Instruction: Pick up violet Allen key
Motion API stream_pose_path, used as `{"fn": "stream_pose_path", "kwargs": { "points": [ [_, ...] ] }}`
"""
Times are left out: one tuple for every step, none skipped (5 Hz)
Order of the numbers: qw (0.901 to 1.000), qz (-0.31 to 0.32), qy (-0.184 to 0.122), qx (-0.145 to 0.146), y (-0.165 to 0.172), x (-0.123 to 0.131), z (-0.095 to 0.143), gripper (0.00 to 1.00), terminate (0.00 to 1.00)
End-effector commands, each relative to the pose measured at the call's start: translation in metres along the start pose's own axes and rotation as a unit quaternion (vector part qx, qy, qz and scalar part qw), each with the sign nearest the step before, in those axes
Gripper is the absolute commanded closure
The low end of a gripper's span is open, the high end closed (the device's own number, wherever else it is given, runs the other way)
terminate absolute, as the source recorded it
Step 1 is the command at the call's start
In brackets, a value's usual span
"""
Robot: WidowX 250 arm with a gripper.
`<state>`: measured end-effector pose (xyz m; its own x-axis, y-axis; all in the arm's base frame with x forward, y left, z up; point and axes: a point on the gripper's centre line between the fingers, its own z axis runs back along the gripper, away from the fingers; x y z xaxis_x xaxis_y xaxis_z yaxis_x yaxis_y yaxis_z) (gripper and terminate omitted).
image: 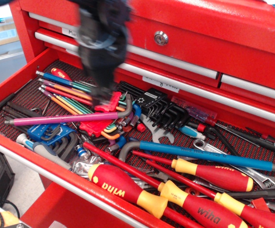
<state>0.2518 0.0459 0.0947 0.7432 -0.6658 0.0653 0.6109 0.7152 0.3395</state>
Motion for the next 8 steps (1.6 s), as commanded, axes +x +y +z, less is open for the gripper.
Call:
{"fn": "stream_pose_path", "kwargs": {
  "points": [
    [0.9992,-0.024,-0.008,-0.031,0.015,-0.012,-0.023,0.0,0.0],
    [0.9985,-0.02,0.005,-0.051,0.02,-0.017,-0.035,0.0,0.0],
    [0.998,-0.008,0.005,-0.062,0.021,-0.019,-0.053,0.0,0.0],
    [0.9974,0.0,0.002,-0.071,0.016,-0.021,-0.068,0.0,0.0],
    [0.9972,0.004,0.0,-0.075,0.016,-0.023,-0.082,0.0,0.0],
    [0.996,0.014,0.0,-0.088,0.016,-0.023,-0.096,0.0,0.0],
    [0.9955,0.03,0.008,-0.09,0.011,-0.025,-0.094,1.0,0.0],
    [0.9945,0.036,0.009,-0.098,0.009,-0.025,-0.096,1.0,0.0]
  ]
}}
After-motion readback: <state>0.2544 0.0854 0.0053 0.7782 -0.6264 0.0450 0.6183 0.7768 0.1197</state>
